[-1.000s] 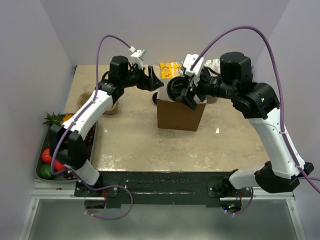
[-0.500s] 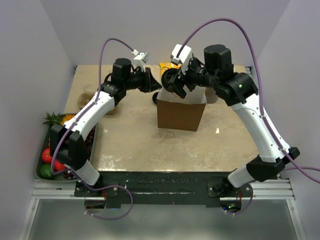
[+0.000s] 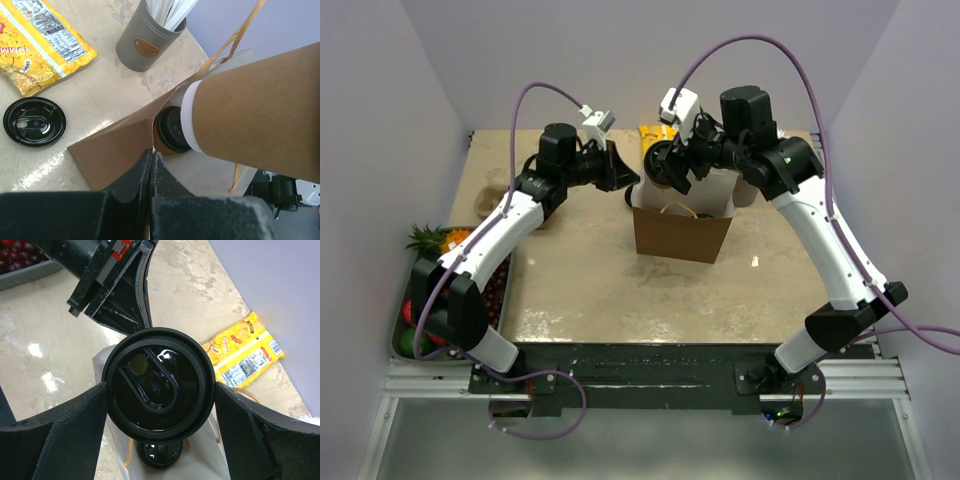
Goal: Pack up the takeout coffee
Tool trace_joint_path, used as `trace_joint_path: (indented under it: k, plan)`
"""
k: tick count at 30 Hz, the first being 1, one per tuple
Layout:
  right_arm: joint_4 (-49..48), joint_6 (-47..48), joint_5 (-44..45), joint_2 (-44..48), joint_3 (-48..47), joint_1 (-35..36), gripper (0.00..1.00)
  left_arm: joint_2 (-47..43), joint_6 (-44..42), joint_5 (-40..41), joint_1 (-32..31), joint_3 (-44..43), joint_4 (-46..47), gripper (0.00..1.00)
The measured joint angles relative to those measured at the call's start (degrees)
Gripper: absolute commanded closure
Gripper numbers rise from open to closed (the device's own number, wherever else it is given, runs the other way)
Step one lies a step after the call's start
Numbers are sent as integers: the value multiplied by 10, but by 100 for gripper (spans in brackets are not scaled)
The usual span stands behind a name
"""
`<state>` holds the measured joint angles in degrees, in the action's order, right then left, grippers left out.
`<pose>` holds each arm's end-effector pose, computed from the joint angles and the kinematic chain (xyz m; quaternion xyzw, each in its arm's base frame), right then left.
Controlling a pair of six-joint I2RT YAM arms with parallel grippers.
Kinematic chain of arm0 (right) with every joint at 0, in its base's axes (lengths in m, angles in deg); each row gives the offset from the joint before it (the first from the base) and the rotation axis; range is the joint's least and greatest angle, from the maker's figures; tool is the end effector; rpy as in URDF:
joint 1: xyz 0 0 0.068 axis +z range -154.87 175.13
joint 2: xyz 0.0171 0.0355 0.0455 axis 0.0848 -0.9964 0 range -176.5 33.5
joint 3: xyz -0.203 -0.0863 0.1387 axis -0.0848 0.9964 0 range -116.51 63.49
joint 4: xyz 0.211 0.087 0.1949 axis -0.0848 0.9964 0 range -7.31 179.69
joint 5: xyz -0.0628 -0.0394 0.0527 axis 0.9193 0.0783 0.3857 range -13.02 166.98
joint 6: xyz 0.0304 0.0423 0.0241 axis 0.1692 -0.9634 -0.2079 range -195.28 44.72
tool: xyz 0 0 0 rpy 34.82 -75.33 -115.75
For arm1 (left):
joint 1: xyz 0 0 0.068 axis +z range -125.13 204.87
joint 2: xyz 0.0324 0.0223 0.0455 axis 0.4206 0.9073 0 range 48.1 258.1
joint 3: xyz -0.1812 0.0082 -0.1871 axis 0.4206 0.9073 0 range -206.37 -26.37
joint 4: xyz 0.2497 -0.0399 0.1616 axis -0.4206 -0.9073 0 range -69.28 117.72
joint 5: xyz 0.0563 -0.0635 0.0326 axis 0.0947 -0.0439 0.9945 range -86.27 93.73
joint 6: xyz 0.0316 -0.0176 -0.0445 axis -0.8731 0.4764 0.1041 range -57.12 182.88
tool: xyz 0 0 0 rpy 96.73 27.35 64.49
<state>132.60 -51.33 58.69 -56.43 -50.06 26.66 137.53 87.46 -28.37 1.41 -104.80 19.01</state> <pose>0.2990 0.1983 0.4845 -0.4645 0.7032 0.1691 0.5110 0.3689 -0.1837 0.3327 0.1514 0.7874 -0.4317 0.4133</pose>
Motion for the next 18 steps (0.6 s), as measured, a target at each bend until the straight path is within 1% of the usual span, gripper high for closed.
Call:
trace_joint_path:
  k: [6,18]
  plan:
    - [5,-4,-15,0,15,0,37,-14,6,-5,-3,17,6,100]
    - [19,-3,-23,1,129,-1,38,-34,18,-12,-3,43,18,100]
